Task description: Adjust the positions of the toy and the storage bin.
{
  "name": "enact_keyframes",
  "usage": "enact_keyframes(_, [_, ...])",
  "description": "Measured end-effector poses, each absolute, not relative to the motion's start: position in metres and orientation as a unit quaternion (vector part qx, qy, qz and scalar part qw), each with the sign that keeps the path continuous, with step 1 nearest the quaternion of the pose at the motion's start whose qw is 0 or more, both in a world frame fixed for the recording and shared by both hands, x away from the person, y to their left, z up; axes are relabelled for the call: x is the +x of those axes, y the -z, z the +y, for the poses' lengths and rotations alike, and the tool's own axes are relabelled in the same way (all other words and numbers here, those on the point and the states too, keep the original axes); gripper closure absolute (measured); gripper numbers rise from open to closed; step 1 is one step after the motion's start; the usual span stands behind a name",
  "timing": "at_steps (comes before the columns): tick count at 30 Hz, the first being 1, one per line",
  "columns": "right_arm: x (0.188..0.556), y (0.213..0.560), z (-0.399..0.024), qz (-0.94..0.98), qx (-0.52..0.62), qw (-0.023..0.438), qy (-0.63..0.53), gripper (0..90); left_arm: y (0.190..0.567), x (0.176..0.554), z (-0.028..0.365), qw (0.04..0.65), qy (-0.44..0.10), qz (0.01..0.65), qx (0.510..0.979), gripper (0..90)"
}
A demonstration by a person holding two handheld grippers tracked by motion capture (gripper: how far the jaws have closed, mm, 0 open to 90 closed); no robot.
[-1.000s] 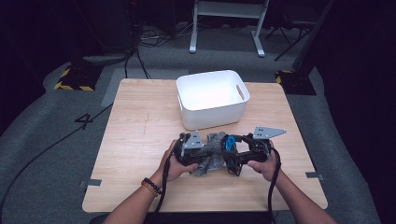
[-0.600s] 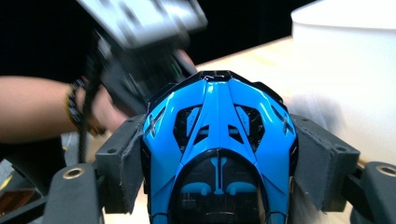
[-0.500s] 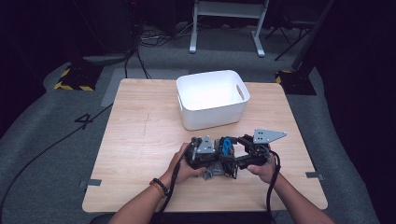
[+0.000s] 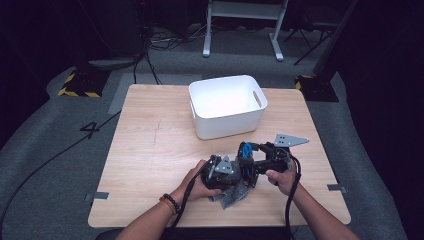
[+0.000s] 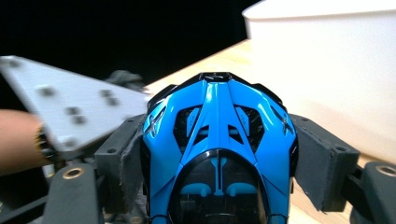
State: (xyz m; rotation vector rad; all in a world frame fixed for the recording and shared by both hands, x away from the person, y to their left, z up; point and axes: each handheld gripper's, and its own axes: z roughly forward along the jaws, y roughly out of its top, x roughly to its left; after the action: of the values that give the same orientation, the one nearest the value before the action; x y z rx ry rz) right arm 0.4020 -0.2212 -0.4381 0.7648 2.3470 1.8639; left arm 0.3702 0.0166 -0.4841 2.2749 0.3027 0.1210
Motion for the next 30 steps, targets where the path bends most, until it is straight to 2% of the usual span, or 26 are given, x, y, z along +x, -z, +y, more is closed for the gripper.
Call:
enact_keyframes(5, [0.412,0.45,-0.225,0.754,0.289,0.012,-0.59,26.5,0.486,0.371,0.016,0.396,-0.058,0.128,0.907,64.7])
enact_keyframes(7, [0.417,0.456,-0.226,0.748,0.308,-0.001,-0.587,26.5,0.487,0.372,0.014,0.401,-0.057,0.14,0.904,56.6])
enact_keyframes(8, [0.419,0.46,-0.227,0.743,0.322,-0.009,-0.587,26.5,0.486,0.372,0.013,0.401,-0.059,0.143,0.903,48.6])
enact_keyframes(14, [0.427,0.466,-0.235,0.716,0.362,-0.035,-0.596,26.4,0.485,0.371,0.006,0.409,-0.059,0.172,0.894,28.1])
enact_keyframes(16, [0.429,0.466,-0.236,0.717,0.366,-0.039,-0.592,26.3,0.486,0.37,0.003,0.393,-0.071,0.17,0.901,28.6])
enact_keyframes(20, [0.431,0.464,-0.239,0.721,0.375,-0.038,-0.582,26.1,0.488,0.37,0.001,0.38,-0.081,0.162,0.907,38.8])
enact_keyframes(23, [0.434,0.462,-0.242,0.721,0.389,-0.035,-0.573,25.2,0.489,0.372,0.002,0.377,-0.079,0.163,0.908,42.9])
enact_keyframes(27, [0.439,0.458,-0.246,0.74,0.412,0.006,-0.532,19.5,0.49,0.373,0.003,0.376,-0.077,0.159,0.91,43.2])
enact_keyframes(30, [0.443,0.461,-0.253,0.736,0.416,-0.008,-0.534,19.2,0.49,0.373,0.003,0.374,-0.074,0.157,0.911,43.2])
